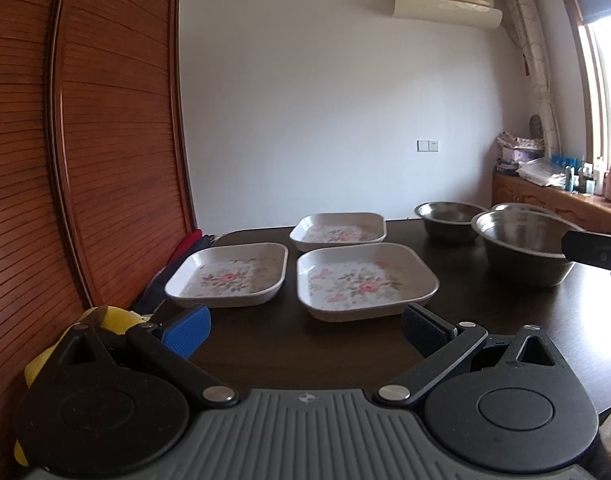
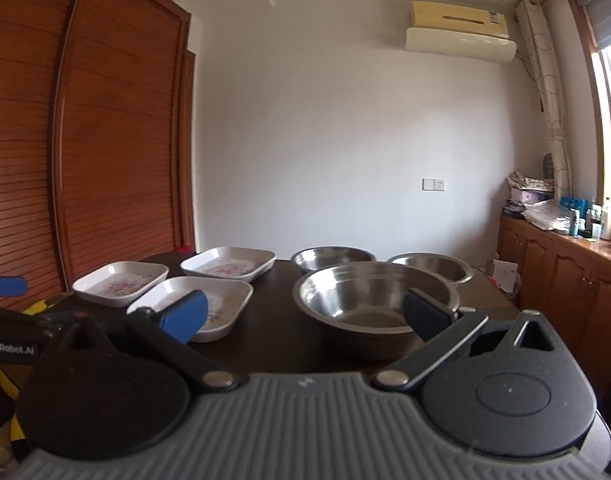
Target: Organize plates and bowls
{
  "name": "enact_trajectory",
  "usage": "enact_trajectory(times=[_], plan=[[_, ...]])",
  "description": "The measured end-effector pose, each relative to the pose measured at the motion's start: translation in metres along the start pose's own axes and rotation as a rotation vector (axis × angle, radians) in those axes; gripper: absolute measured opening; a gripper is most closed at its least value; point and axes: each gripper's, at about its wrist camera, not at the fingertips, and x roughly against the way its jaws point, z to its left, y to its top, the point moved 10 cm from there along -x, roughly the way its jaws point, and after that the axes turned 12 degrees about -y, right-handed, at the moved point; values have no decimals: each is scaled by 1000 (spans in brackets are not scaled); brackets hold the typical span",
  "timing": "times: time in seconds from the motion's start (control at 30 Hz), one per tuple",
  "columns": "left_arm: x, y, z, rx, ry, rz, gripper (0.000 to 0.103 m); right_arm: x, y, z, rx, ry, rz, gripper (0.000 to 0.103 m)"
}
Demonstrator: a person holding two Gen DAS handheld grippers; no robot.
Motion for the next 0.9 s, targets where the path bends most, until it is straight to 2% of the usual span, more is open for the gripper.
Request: enact_trajectory(times=[0.23, 0.5, 0.7, 0.83, 0.9], plan=[[-6, 0, 12, 6, -3, 15, 103, -3, -1, 22, 30, 39, 12, 103], [-12, 6, 29, 15, -55, 22, 103, -7, 3, 42, 53, 98, 12, 103], [-23, 17, 44, 0, -59, 31, 103, -19, 2, 58, 71, 148, 39, 103], [-37, 26, 51, -10, -81, 43, 103, -27, 0, 73, 85, 189, 60, 103], [-47, 30, 52, -1, -118, 62, 103, -31, -2, 82, 99, 216, 70, 102]])
